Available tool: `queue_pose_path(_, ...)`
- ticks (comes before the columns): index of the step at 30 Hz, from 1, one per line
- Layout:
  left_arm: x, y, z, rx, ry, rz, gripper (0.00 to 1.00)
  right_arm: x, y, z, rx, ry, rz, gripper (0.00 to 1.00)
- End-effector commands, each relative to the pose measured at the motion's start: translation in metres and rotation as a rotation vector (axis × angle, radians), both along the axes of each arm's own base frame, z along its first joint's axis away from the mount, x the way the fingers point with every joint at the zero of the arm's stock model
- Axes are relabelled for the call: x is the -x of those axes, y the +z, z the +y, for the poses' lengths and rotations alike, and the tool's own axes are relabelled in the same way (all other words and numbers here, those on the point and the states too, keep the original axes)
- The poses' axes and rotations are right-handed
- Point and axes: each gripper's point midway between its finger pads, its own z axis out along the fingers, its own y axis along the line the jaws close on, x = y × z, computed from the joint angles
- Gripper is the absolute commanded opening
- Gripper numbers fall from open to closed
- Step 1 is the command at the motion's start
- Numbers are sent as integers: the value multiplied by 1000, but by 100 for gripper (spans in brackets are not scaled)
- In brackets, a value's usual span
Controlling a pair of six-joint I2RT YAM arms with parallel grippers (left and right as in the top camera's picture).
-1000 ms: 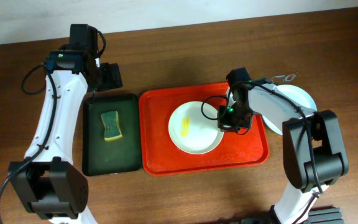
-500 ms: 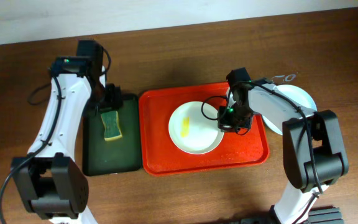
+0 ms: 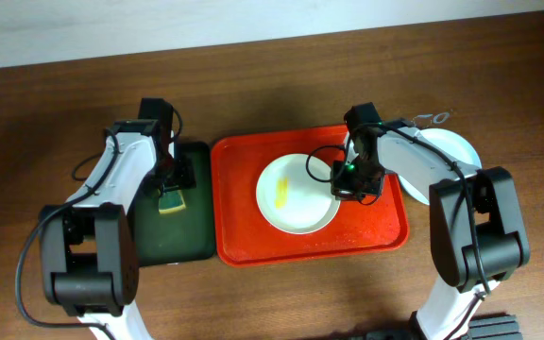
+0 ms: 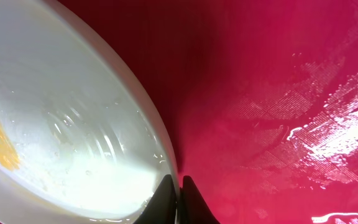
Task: Clean dirty plates on tray and stack at the side
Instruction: 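Lower the left gripper onto the sponge in the black tray and grasp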
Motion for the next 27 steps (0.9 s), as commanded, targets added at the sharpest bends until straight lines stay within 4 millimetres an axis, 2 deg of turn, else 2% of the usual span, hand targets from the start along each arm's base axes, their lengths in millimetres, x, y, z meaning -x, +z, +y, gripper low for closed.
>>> queue_pose_path(1, 5, -15, 5, -33, -12, 41, 71, 1, 1, 0, 11, -3, -5, 5)
queue_pose_path(3, 5, -16, 6, -36, -9, 40, 64, 1, 1, 0, 11, -3, -5, 5)
queue_pose_path(5, 5, -16, 7, -36, -4, 40, 52, 1, 1, 0, 12, -3, -5, 5)
queue_pose_path(6, 5, -16, 7, -36, -4, 40, 50, 1, 1, 0, 11, -3, -5, 5)
queue_pose_path(9, 6, -16, 7, -37, -4, 42, 52, 1, 1, 0, 11, -3, -5, 5)
queue_pose_path(10, 5, -16, 7, -37, -4, 42, 50, 1, 1, 0, 11, -3, -5, 5)
queue_pose_path(11, 5, -16, 7, -37, -4, 42, 41, 1, 1, 0, 11, -3, -5, 5)
queue_pose_path(12, 6, -16, 7, -37, -4, 42, 37, 1, 1, 0, 11, -3, -5, 5)
queue_pose_path(16, 5, -16, 7, -37, -4, 42, 34, 1, 1, 0, 11, -3, -5, 5)
queue_pose_path(19, 5, -16, 7, -37, -4, 42, 22, 1, 1, 0, 11, -3, -4, 5)
queue_pose_path(22, 5, -16, 7, -37, -4, 42, 22, 2, 1, 0, 12, -3, -2, 5)
queue_pose_path(26, 3, -16, 7, -36, -5, 34, 13, 4, 1, -1, 13, -3, 7, 5)
queue_pose_path(27, 3, -16, 7, -36, -5, 33, 4, 4, 1, -1, 13, -3, 8, 5)
